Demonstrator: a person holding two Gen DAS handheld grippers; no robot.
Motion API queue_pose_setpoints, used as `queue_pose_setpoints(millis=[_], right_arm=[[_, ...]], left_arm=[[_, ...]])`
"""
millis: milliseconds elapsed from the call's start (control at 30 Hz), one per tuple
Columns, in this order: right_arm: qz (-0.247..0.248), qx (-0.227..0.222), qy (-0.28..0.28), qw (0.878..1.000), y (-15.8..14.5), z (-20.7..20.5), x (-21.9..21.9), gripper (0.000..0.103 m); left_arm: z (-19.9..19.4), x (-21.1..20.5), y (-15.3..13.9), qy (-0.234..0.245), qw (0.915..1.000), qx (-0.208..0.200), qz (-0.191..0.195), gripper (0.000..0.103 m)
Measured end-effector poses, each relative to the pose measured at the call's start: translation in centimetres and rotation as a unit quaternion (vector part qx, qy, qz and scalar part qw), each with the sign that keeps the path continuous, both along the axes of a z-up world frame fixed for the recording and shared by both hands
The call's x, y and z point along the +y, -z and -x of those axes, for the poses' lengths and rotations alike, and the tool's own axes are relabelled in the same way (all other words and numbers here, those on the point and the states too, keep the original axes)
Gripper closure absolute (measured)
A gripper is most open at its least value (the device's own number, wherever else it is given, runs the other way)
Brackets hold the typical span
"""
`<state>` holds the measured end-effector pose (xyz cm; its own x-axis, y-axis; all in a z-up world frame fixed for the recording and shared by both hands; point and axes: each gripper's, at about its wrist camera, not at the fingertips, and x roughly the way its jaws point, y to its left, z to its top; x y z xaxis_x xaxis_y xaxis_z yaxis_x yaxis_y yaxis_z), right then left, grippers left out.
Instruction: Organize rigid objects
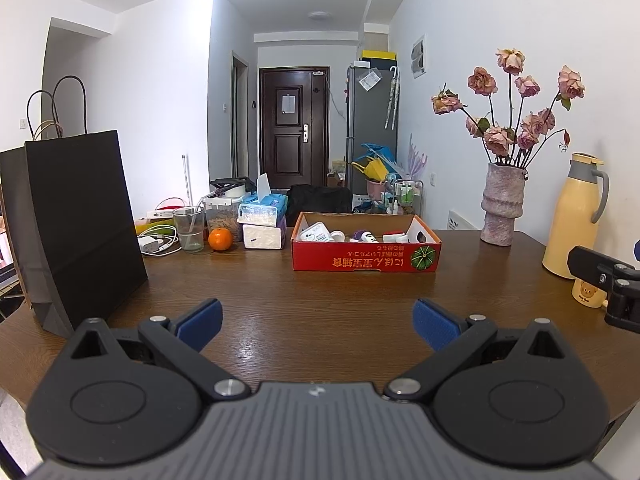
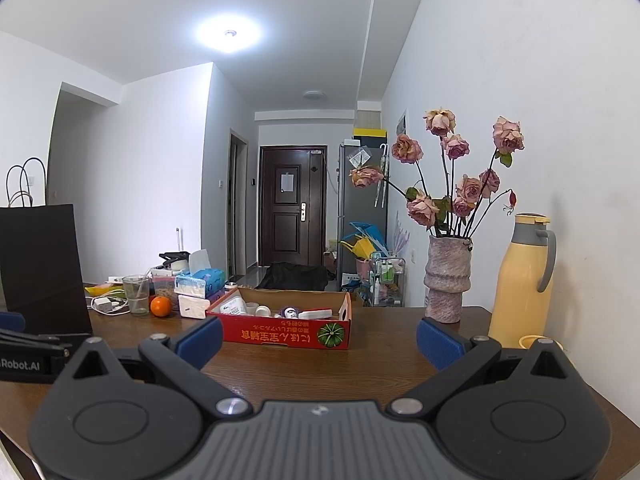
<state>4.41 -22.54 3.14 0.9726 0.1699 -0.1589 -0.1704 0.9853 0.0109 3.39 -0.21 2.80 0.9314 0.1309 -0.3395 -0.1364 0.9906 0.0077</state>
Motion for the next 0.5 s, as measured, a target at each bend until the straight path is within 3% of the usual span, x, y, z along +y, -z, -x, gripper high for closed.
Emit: queue_pose_setpoints(millis=[500], right_arm=[[0.002, -0.001, -0.002, 1.0, -0.1, 0.07, 0.03, 0.0]], left_arm=[[0.12, 0.0, 0.09, -0.001, 1.0, 0.0, 0.001, 0.0]])
